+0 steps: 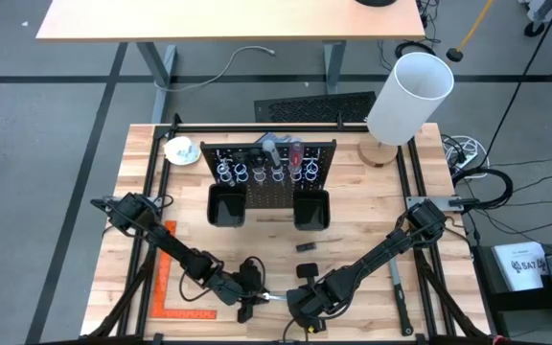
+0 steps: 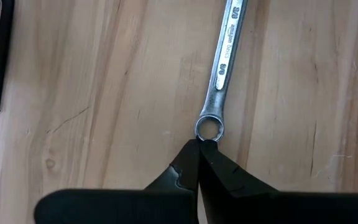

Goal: Hang tools onto peg board
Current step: Hang the silver wrench on the black peg board

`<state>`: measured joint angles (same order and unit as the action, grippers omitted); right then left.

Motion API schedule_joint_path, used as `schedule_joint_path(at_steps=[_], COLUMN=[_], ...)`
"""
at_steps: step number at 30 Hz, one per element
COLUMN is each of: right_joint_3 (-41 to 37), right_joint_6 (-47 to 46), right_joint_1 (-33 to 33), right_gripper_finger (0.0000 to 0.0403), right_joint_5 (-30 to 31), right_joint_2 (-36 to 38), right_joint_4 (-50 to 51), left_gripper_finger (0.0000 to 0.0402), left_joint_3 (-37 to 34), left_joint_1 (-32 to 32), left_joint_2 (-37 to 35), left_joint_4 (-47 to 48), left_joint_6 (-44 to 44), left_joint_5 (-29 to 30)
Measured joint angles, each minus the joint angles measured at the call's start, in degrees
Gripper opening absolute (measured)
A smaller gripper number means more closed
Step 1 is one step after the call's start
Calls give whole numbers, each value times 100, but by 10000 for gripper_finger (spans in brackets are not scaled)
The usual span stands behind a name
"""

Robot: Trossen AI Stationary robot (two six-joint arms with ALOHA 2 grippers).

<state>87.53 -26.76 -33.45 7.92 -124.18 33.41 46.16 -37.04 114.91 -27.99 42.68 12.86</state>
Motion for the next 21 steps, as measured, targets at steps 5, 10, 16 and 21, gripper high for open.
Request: schedule_joint_path(at_steps=[5, 10, 16, 21], right_joint_3=[0, 0, 0, -7], right_joint_6=[0, 2, 2, 214], right_joint_1=[-2, 0, 0, -2], right_gripper_finger=[0, 0, 0, 1], right_joint_5=[-4, -3, -4, -16], right_joint_2=[0, -2, -2, -4], right_joint_4=[-2, -14, -17, -171], left_gripper_finger=[80, 25, 18, 18], left_joint_3=[-5, -8, -14, -14], left_joint_1=[20, 28, 28, 28], left_joint_2=[-7, -8, -7, -7], left_joint_4=[123, 162, 140, 138], left_joint_6=[-14, -90, -214, -309], left_joint_5=[-5, -3, 22, 28])
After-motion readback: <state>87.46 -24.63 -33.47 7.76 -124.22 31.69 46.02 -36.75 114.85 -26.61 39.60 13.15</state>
